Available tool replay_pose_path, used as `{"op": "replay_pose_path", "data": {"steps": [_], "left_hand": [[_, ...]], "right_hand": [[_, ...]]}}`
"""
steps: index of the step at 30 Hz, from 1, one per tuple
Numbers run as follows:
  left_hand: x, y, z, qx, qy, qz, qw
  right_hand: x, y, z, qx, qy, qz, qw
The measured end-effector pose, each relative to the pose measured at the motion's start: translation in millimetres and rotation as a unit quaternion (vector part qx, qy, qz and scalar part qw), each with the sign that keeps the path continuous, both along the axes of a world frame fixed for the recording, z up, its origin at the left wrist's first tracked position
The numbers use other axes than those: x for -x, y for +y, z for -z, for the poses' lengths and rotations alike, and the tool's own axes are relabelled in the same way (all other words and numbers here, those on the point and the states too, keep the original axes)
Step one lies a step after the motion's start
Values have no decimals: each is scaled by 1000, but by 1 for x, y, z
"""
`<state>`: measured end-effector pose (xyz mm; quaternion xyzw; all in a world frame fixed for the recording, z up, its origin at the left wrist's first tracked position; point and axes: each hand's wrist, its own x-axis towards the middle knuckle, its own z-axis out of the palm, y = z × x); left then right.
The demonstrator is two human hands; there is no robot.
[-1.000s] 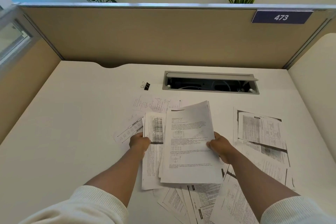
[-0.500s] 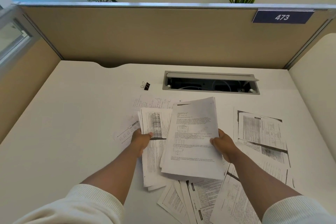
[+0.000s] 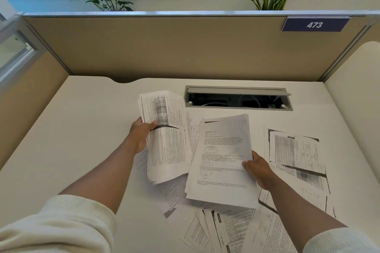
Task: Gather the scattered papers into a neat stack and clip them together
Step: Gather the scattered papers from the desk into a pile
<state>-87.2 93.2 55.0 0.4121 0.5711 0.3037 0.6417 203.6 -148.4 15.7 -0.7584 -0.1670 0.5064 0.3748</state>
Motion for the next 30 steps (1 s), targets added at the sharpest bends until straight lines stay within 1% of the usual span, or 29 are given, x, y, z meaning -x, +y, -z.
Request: {"op": "replay_pose_path", "data": {"steps": [5, 8, 10, 11, 14, 16, 20, 25, 30], "left_hand": [[-1, 5, -13, 58, -135, 54, 988], [-7, -1, -14, 87, -166, 82, 979], [-11, -5, -10, 103, -149, 105, 978], [-13, -8, -7, 107, -118, 122, 980], [-19, -15, 8, 108, 12, 162, 981], [-22, -23, 16, 102, 61, 167, 979], [-27, -33, 28, 97, 83, 173, 977], [-35, -45, 31, 106, 52, 146, 982], [-36, -49, 37, 130, 74, 146, 978]], "right_hand": [[2, 2, 3, -2, 2, -14, 1000], [3, 4, 6, -2, 13, -26, 1000], [4, 5, 8, -1, 30, -27, 999], [5, 7, 8, 1, 38, -27, 999], [8, 11, 5, 3, 59, -28, 998], [9, 14, 4, -5, 86, -22, 996], [9, 19, 5, -19, 138, -15, 990], [10, 22, 3, -37, 182, -20, 982], [10, 22, 1, -42, 195, -30, 980]]}}
